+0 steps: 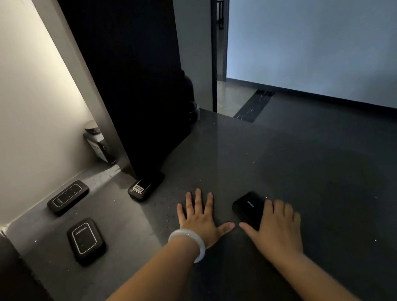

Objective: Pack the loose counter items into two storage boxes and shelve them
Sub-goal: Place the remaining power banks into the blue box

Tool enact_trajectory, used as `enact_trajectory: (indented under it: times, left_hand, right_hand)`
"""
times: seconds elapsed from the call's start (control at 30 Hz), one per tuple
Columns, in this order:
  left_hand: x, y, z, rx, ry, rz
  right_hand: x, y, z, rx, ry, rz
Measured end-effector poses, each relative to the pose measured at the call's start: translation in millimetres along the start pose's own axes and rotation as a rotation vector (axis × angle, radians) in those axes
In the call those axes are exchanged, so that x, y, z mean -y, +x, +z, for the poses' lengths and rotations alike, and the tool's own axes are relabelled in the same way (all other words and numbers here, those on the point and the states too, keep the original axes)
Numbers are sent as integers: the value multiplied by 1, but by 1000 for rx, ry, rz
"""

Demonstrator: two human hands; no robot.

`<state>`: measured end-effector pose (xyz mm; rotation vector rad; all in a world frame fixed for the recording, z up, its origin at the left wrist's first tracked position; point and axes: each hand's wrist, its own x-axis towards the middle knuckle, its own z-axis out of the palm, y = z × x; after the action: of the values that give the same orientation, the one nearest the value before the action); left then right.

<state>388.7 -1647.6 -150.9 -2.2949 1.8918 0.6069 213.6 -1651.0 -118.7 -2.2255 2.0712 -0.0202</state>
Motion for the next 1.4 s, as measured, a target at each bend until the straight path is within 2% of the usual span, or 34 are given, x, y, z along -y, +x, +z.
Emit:
enact_trajectory:
  times: [0.23,0.33,0.43,0.5,0.67,0.87,0.93,1.03,1.23,1.33,1.4]
  left_hand:
    - [14,-9,-11,-28,-73,125]
    - [43,-22,-22,-226,-140,188]
    - [85,-25,-39,-512,-198,39]
    - [113,-17,-53,-556,-288,-121]
    - [138,15,-79,-455,-474,-359]
    - [138,30,-79,-317,-510,-445]
    - [137,26,-78,-247,-562,-435]
    - [135,12,-69,-171,-659,-317]
    - [110,-31,-52,-71,-638,-196]
    - [97,-53,-43,-22,-770,-185]
    - [88,-66,-38,26,-959,-166]
  right_hand:
    - [25,-35,5,-57,20,239]
    - [31,-42,7,-82,22,306]
    - [41,-49,10,-107,-19,331]
    - [49,-50,13,-121,-31,326]
    - [55,-48,14,-145,-36,343]
    - [59,-44,15,-136,-46,329]
    - [57,-44,15,-135,-40,323]
    - [59,-45,18,-126,-25,315]
    - [56,-44,12,-95,74,294]
    - [52,-54,9,-62,89,298]
    - [47,-66,8,-38,120,303]
